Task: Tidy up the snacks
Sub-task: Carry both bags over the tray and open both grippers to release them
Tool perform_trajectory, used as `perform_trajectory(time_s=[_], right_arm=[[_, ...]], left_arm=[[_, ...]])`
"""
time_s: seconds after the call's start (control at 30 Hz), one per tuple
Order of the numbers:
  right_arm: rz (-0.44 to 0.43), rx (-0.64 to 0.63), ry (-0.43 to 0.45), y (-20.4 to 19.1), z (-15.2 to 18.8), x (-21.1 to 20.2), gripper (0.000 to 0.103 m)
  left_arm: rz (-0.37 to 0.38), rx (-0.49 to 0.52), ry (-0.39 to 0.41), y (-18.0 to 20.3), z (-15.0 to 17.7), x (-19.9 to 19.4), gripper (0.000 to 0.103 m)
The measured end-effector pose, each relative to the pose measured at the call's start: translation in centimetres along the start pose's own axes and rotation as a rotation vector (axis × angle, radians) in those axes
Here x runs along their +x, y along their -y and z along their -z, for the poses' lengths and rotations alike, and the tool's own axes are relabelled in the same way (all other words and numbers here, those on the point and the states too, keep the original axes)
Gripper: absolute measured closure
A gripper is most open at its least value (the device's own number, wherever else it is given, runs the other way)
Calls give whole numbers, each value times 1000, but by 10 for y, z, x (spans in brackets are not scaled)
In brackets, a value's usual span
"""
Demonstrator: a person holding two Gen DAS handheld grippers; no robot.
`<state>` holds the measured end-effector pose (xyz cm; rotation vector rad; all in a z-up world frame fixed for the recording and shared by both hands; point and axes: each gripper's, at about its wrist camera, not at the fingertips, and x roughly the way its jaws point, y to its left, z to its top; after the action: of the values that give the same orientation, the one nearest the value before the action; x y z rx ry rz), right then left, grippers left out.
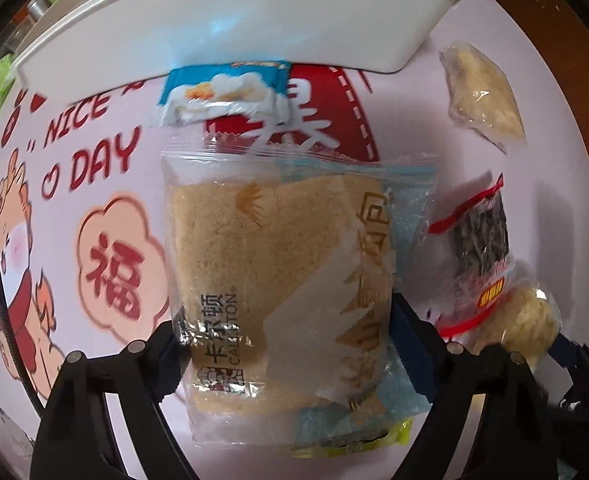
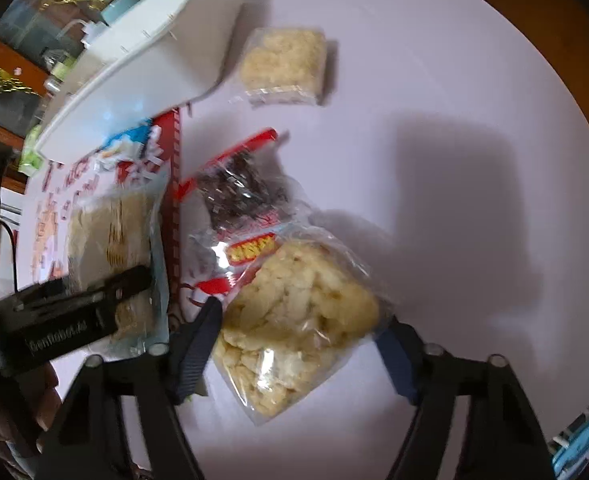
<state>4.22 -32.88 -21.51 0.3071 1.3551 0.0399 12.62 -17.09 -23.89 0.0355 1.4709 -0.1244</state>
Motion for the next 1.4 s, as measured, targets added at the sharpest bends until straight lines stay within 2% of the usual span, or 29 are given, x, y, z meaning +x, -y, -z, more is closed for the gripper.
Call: perform_trajectory(time_s=[0.13, 0.2, 0.23, 0.27, 0.33, 0.47, 0.53, 0.6, 0.73, 0.93, 1.13, 1.23, 1.4], right_arm=[[-55, -12, 17, 0, 0, -11, 40], [-67, -36, 39, -3, 1, -17, 41], [-82, -46, 48, -4, 1, -20, 41], [-101, -54, 55, -7, 1, -23, 42], [-131, -69, 73, -11, 2, -28, 42], [-174, -112, 110, -20, -5, -45, 43], [-192, -136, 137, -27, -10, -57, 43], [-208, -160, 169, -38, -22, -69, 43], [-208, -208, 256, -56, -51, -101, 43], [-162, -273, 434, -93, -115, -161, 43], [-107, -296, 582, -130, -177, -200, 42], [-98, -290, 564, -144, -205, -186, 40], [-68, -265, 404, -155, -240, -117, 38]], left_arm=[[-6, -4, 13, -9, 17, -14, 20], [-11, -3, 33, -15, 24, -26, 32], [-15, -1, 47, -18, 28, -35, 45], [-13, -1, 52, -20, 31, -42, 50], [-19, -7, 77, -27, 38, -59, 55], [-67, -3, 138, -31, 49, -95, 57], [-62, -10, 166, -41, 53, -116, 58], [-52, -20, 207, -57, 49, -135, 58], [-84, -12, 312, -71, 47, -185, 58], [-168, 27, 488, -91, 3, -263, 58], [-212, 88, 578, -99, -60, -306, 58], [-212, 119, 591, -97, -100, -307, 58], [-211, 125, 577, -99, -155, -273, 56]])
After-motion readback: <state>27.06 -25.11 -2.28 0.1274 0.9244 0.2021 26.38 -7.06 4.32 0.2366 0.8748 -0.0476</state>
